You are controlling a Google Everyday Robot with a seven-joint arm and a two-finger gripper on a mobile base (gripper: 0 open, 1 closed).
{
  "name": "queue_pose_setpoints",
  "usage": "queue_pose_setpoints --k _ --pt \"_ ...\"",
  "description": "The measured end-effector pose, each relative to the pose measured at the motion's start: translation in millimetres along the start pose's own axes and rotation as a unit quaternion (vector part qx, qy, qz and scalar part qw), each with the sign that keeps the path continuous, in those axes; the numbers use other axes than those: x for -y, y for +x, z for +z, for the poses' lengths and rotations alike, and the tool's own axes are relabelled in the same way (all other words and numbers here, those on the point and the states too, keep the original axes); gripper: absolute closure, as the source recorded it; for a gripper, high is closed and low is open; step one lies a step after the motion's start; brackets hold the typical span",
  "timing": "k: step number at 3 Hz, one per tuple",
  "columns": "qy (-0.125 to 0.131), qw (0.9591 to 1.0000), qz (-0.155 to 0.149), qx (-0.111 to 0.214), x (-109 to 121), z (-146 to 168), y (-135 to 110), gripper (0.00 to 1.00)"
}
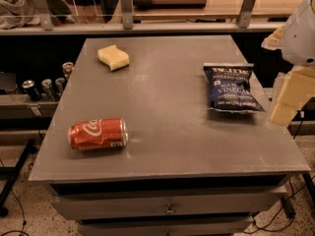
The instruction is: Place coke can upright
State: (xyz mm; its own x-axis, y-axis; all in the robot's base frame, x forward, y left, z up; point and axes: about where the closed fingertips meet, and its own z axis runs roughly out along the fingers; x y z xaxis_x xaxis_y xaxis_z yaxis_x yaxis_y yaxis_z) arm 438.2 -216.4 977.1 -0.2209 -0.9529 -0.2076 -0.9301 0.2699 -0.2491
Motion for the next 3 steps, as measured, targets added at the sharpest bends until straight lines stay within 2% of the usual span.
queue_pose_setpoints --k 1,2,3 --pt "0.000 1.0000 0.000 0.000 0 0 0 0.00" --pt "0.000 0.9999 -0.015 0.004 0 0 -11 0.00" --pt "-0.008 0.9982 -0.053 0.027 -2 4 -45 0.00"
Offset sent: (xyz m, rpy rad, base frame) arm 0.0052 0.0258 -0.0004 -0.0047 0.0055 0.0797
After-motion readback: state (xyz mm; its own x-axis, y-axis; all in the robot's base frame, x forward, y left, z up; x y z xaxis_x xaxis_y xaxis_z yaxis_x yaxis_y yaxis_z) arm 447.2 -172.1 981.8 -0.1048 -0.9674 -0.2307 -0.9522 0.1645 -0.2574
